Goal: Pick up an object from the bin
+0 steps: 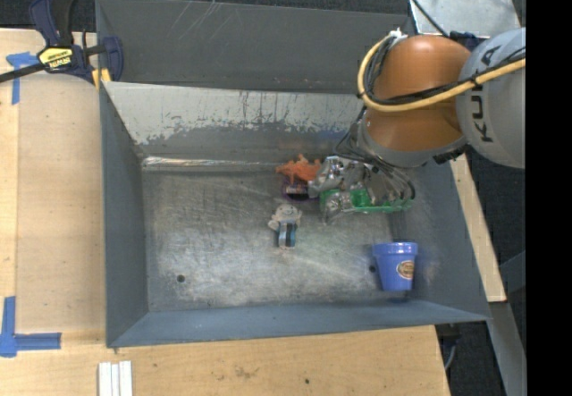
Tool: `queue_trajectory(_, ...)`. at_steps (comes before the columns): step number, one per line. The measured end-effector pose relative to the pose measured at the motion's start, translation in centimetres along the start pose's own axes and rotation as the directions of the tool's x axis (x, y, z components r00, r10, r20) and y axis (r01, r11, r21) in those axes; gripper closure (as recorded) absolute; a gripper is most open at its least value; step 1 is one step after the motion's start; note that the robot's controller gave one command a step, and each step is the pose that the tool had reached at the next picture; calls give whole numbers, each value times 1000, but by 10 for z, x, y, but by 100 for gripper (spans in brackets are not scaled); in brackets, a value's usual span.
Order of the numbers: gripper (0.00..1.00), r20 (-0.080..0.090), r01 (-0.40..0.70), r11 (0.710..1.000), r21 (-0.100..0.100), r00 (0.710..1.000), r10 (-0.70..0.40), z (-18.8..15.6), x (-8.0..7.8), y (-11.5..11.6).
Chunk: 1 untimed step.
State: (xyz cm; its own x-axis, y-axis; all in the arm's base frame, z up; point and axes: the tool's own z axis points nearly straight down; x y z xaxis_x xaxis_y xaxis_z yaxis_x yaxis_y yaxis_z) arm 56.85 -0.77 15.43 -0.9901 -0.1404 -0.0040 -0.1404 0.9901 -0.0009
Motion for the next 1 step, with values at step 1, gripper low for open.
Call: queue_trajectory(1, 100, 4, -1, 1000, 1, 1000, 1, -6, -1, 0)
